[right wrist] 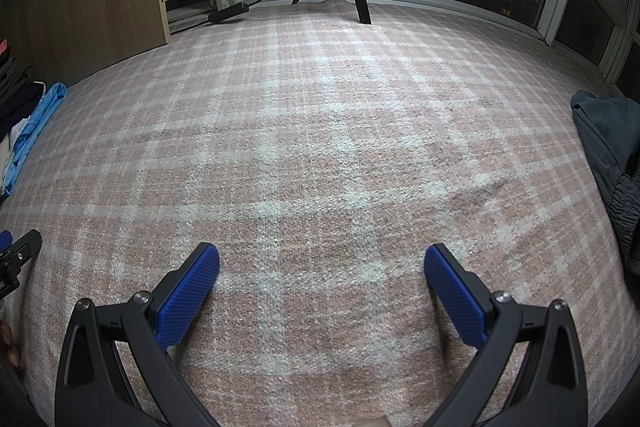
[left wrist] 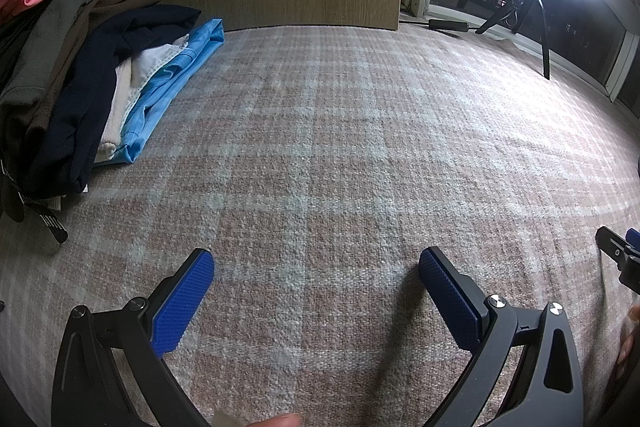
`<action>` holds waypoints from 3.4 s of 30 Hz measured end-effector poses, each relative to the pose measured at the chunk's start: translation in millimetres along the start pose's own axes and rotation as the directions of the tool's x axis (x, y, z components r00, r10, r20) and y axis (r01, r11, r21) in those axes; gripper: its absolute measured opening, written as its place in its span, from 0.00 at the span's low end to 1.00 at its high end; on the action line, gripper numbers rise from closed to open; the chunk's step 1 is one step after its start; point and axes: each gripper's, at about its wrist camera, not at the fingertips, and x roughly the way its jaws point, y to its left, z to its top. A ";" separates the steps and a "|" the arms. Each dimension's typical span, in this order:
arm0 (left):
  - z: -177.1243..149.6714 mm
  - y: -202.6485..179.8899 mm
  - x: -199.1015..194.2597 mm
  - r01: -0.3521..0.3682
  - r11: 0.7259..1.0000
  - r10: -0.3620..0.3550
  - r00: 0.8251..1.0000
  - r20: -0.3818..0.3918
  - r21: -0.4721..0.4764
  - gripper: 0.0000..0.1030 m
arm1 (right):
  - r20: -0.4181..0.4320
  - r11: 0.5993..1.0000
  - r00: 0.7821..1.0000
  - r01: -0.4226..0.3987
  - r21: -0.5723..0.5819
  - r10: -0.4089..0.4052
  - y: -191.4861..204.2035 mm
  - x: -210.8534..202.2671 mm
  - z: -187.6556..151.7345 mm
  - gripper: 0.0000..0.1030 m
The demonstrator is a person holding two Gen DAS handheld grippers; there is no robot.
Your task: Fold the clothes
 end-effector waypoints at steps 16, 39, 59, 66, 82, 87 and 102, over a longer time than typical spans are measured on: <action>-3.2 -1.6 -0.9 -0.010 1.000 0.010 1.000 0.000 -0.012 1.00 | 0.000 1.000 1.000 0.000 0.000 0.000 -0.6 0.5 0.0 1.00; 15.7 14.0 -36.2 0.008 0.999 -0.005 0.999 0.048 -0.051 0.98 | -0.022 0.997 0.999 -0.031 -0.071 0.030 18.9 -39.9 -1.5 1.00; 54.3 13.4 -185.1 0.064 0.997 -0.072 0.974 0.214 0.046 0.98 | 0.201 0.996 0.975 -0.090 -0.014 0.091 6.6 -198.1 20.1 1.00; 65.8 -9.0 -212.1 0.119 0.986 -0.146 0.952 0.269 0.116 0.98 | 0.260 0.999 0.965 -0.029 0.043 0.017 -20.1 -234.0 16.0 1.00; 85.9 -164.3 -222.7 0.340 0.842 -0.453 0.868 0.206 0.418 0.98 | 0.221 0.825 0.910 0.190 0.532 -0.352 -229.2 -317.6 -48.9 1.00; 78.5 -248.9 -217.9 0.409 0.756 -0.538 0.833 0.129 0.511 0.98 | 0.165 0.772 0.902 0.234 0.591 -0.400 -295.0 -307.1 -65.5 0.99; -0.9 -513.1 -122.8 0.454 0.532 -0.484 0.856 -0.184 0.715 0.91 | 0.026 0.920 0.976 0.194 0.339 -0.216 -396.8 -154.4 -50.9 0.75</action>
